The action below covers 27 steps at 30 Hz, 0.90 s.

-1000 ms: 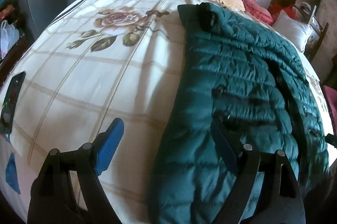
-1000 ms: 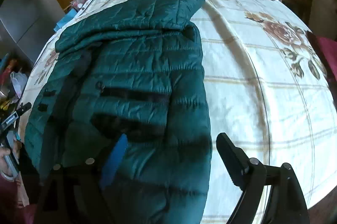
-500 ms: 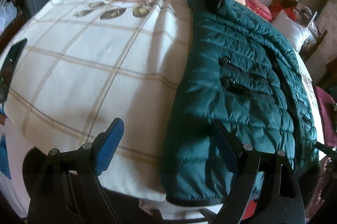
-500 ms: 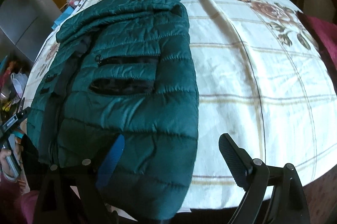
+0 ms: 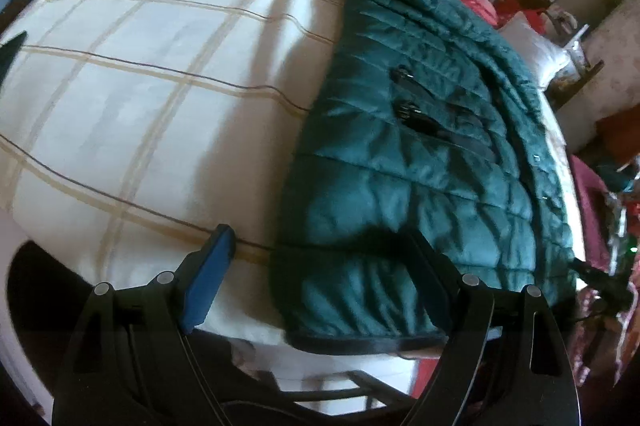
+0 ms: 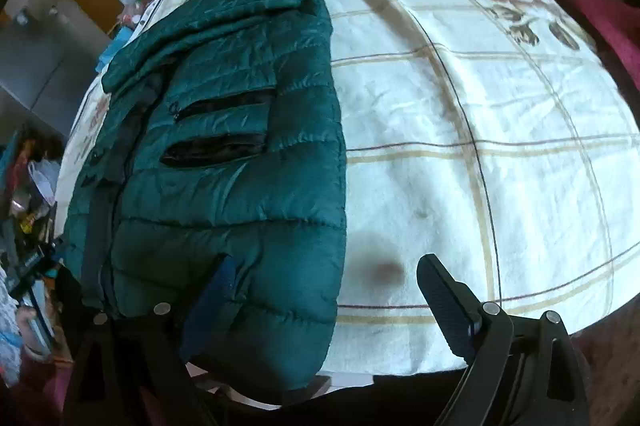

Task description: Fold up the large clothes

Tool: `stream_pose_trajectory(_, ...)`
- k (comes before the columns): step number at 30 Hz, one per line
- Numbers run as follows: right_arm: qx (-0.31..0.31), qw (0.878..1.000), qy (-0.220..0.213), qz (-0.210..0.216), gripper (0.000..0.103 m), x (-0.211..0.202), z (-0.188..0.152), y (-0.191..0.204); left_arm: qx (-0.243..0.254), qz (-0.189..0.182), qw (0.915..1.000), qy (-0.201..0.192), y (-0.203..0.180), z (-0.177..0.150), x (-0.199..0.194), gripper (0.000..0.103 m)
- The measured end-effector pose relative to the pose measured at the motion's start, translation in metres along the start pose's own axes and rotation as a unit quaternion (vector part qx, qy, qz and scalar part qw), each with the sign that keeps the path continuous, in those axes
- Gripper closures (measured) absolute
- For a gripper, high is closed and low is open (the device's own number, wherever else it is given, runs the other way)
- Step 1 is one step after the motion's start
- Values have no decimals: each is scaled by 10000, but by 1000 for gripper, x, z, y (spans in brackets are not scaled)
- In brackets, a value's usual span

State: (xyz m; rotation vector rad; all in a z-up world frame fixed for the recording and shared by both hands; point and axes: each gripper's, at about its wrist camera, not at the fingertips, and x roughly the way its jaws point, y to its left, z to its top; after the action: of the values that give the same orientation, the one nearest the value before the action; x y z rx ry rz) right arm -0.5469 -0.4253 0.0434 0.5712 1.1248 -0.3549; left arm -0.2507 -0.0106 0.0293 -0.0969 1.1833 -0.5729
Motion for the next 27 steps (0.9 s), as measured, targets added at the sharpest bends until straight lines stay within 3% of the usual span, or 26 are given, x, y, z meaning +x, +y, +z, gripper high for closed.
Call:
stream_pose_trajectory(4, 40, 9998, 108, 146, 12, 4, -2, 0, 233, 67, 9997, 16, -10, -1, 4, 18)
stream_pose_trajectory(13, -215, 9946, 267, 980, 12, 13, -8, 20, 382, -25, 9992, 97, -20, 0, 8, 18)
stream_pose_trajectory(27, -465, 9940, 321, 940, 12, 16, -6, 30, 580, 165, 9982, 50, -26, -4, 11, 18)
